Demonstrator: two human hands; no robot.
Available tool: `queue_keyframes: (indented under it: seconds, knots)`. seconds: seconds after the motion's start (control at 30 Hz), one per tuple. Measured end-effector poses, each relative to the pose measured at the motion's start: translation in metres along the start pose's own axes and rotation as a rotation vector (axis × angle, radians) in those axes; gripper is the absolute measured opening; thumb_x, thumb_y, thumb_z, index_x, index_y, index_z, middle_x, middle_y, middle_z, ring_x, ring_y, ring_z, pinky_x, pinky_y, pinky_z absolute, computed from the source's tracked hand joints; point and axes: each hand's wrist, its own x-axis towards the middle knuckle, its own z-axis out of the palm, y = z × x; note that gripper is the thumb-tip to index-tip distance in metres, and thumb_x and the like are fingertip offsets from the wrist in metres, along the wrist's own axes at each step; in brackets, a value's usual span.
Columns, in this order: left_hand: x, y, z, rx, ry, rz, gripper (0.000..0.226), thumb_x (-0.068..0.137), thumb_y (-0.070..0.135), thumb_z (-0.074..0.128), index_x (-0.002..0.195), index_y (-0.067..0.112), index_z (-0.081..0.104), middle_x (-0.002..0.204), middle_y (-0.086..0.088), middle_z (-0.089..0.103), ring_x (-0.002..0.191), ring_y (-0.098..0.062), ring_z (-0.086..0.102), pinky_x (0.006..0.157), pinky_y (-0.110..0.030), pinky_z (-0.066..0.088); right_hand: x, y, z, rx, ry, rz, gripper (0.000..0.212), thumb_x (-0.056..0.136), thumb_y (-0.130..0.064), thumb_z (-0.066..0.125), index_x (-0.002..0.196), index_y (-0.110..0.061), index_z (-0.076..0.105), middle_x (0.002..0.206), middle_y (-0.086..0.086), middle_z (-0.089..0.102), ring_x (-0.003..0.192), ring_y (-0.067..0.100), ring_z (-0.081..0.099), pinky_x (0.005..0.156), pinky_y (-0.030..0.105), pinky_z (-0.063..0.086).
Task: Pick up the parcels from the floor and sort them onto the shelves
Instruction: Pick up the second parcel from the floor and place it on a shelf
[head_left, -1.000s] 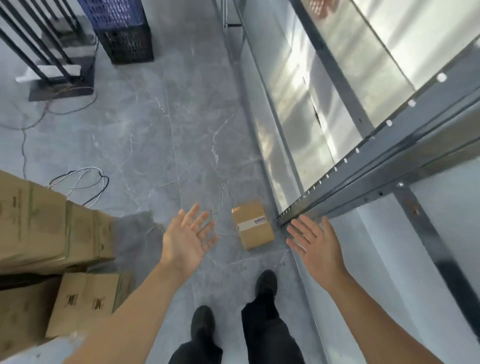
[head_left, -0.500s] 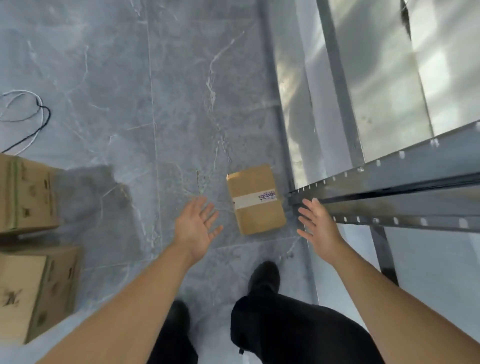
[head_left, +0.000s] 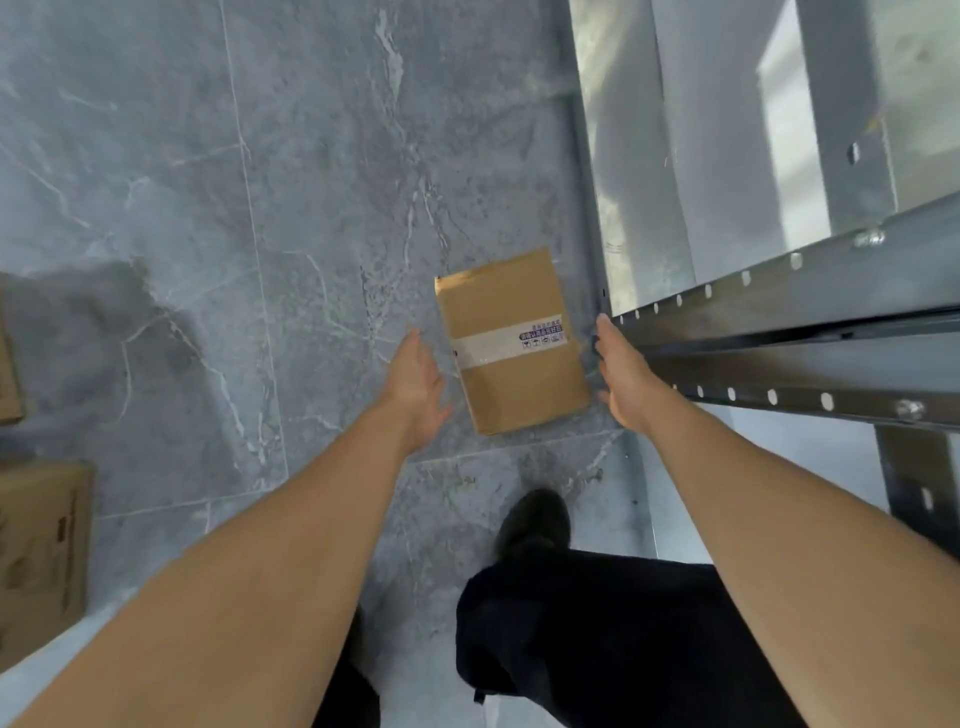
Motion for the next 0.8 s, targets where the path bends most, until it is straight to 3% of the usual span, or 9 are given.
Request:
queue_keyframes:
  seconds: [0.1, 0.2, 0.3, 0.37, 0.5, 0.6, 0.67, 0.73, 0.8]
  knots:
    - [0.018, -0.004, 0.008, 0.072, -0.027, -0.049, 0.082, 0.104, 0.07, 0.013, 0.169, 0.021, 0.007, 0.179, 0.0, 0.007, 0.165, -0.016, 0.006, 0.13, -0.05, 0.01, 0.019, 0.0, 0.012, -0.068, -0.056, -0.005, 0.078, 0.102, -0.069, 0.029, 0.166, -0.026, 0.02, 0.175, 0.001, 0.02, 0.161, 0.025, 0.019, 0.128, 0.051, 0.014]
    - [0.02, -0.009, 0.017, 0.133, -0.042, -0.018, 0.079, 0.104, 0.071, 0.009, 0.163, 0.027, 0.037, 0.174, 0.006, 0.029, 0.161, -0.016, 0.021, 0.128, -0.05, 0.013, 0.014, 0.005, 0.02, -0.29, -0.05, -0.139, 0.055, 0.107, -0.054, 0.035, 0.153, -0.026, 0.043, 0.162, 0.008, 0.045, 0.147, 0.031, 0.042, 0.117, 0.047, 0.033]
    - [-0.005, -0.002, 0.018, 0.107, 0.045, 0.078, 0.053, 0.109, 0.061, 0.018, 0.137, 0.037, 0.056, 0.13, 0.016, 0.063, 0.121, -0.016, 0.057, 0.105, -0.047, 0.044, -0.011, -0.001, 0.024, -0.388, -0.009, -0.278, 0.037, 0.109, -0.037, 0.041, 0.14, -0.022, 0.052, 0.136, 0.002, 0.06, 0.12, 0.024, 0.055, 0.094, 0.036, 0.04]
    - [-0.036, 0.014, 0.014, 0.099, 0.082, 0.146, 0.045, 0.111, 0.055, 0.023, 0.129, 0.034, 0.058, 0.107, 0.017, 0.062, 0.098, -0.011, 0.06, 0.083, -0.037, 0.05, -0.043, -0.01, 0.026, -0.387, 0.02, -0.374, 0.037, 0.109, -0.031, 0.041, 0.144, -0.022, 0.051, 0.132, 0.0, 0.06, 0.113, 0.02, 0.054, 0.091, 0.034, 0.04]
    - [-0.119, 0.058, -0.008, 0.141, 0.058, 0.26, 0.053, 0.111, 0.055, 0.029, 0.146, 0.031, 0.059, 0.124, 0.015, 0.066, 0.109, -0.014, 0.062, 0.088, -0.037, 0.049, -0.13, -0.043, 0.039, -0.349, 0.029, -0.535, 0.049, 0.102, -0.037, 0.05, 0.15, -0.025, 0.048, 0.126, 0.015, 0.061, 0.098, 0.022, 0.056, 0.086, 0.037, 0.045]
    - [-0.207, 0.094, -0.024, 0.165, 0.017, 0.312, 0.05, 0.109, 0.059, 0.029, 0.133, 0.034, 0.065, 0.136, 0.009, 0.067, 0.121, -0.017, 0.062, 0.096, -0.039, 0.047, -0.207, -0.091, 0.052, -0.28, 0.055, -0.612, 0.064, 0.095, -0.039, 0.056, 0.153, -0.014, 0.047, 0.133, 0.023, 0.059, 0.093, 0.028, 0.059, 0.078, 0.03, 0.05]
    - [-0.276, 0.123, -0.032, 0.189, -0.042, 0.387, 0.045, 0.107, 0.064, 0.029, 0.116, 0.043, 0.068, 0.132, 0.006, 0.07, 0.117, -0.015, 0.064, 0.1, -0.037, 0.047, -0.283, -0.128, 0.062, -0.241, 0.089, -0.683, 0.061, 0.1, -0.026, 0.058, 0.158, -0.016, 0.043, 0.14, 0.014, 0.053, 0.103, 0.025, 0.063, 0.085, 0.019, 0.054]
    - [-0.344, 0.151, -0.038, 0.185, -0.046, 0.451, 0.039, 0.105, 0.066, 0.034, 0.109, 0.052, 0.07, 0.114, 0.006, 0.077, 0.093, -0.008, 0.07, 0.086, -0.032, 0.049, -0.358, -0.157, 0.065, -0.19, 0.118, -0.758, 0.06, 0.099, -0.027, 0.06, 0.157, -0.021, 0.044, 0.138, 0.009, 0.053, 0.122, 0.026, 0.061, 0.108, 0.034, 0.049]
    - [-0.415, 0.176, -0.046, 0.17, -0.05, 0.525, 0.036, 0.104, 0.064, 0.038, 0.125, 0.058, 0.067, 0.109, 0.006, 0.081, 0.085, -0.006, 0.072, 0.078, -0.03, 0.047, -0.437, -0.183, 0.066, -0.133, 0.142, -0.835, 0.059, 0.097, -0.031, 0.06, 0.154, -0.023, 0.048, 0.132, 0.006, 0.053, 0.126, 0.025, 0.059, 0.112, 0.041, 0.045]
